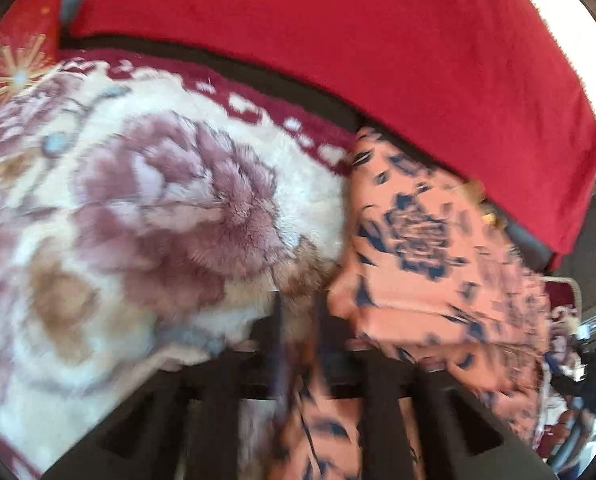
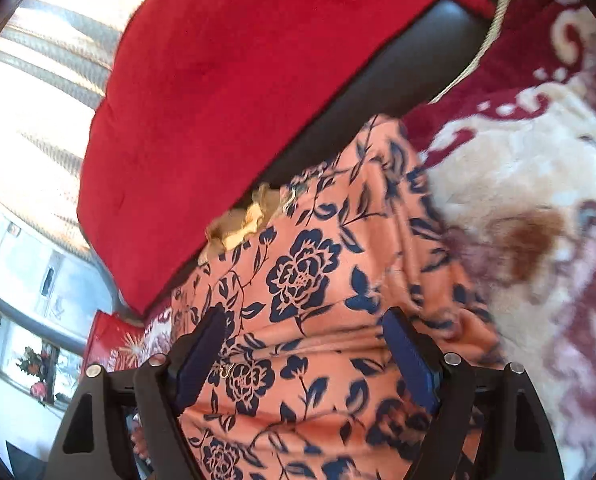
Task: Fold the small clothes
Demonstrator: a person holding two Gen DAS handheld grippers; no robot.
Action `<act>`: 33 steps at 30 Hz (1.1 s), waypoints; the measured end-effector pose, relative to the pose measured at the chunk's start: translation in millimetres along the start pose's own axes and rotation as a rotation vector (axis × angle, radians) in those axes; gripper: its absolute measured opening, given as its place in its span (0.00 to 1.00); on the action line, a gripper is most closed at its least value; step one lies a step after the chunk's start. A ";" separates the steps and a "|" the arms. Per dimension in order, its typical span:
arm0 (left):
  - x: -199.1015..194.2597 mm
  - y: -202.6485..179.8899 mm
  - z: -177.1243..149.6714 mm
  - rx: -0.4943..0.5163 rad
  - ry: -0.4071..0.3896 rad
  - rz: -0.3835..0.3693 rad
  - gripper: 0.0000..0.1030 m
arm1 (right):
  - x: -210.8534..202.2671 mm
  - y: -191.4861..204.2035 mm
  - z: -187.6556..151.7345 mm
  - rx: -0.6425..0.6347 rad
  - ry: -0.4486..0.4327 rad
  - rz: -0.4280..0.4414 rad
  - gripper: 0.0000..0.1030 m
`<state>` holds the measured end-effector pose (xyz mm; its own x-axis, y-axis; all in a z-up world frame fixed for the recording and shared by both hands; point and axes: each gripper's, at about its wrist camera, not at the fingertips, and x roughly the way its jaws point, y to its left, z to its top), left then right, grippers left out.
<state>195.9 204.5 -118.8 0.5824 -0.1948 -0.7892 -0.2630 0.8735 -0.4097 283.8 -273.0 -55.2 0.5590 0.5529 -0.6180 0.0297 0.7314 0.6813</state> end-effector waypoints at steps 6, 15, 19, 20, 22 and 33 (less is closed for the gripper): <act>-87.6 -1.3 -61.8 0.113 -0.109 -0.033 0.89 | -66.2 -39.7 -48.7 0.094 0.004 -0.062 0.82; -117.4 42.0 -175.2 0.089 0.038 -0.032 0.92 | -150.3 -84.5 -170.2 0.037 0.134 -0.071 0.82; -108.5 49.0 -195.5 0.099 0.048 -0.005 0.92 | -152.2 -86.8 -196.3 0.016 0.163 -0.030 0.82; -109.2 48.4 -198.8 0.103 0.041 0.005 0.92 | -148.9 -84.9 -199.5 0.005 0.168 -0.036 0.80; -107.8 49.1 -201.6 0.086 0.045 0.007 0.92 | -140.8 -85.0 -207.1 0.013 0.173 -0.058 0.77; -100.0 47.5 -212.2 0.098 0.114 0.076 0.25 | -137.7 -93.4 -213.2 0.083 0.170 -0.109 0.17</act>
<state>-38.1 170.8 -156.4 0.4708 -0.1711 -0.8655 -0.2235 0.9259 -0.3046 27.4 -332.4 -117.4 0.4009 0.5371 -0.7422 0.1543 0.7590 0.6326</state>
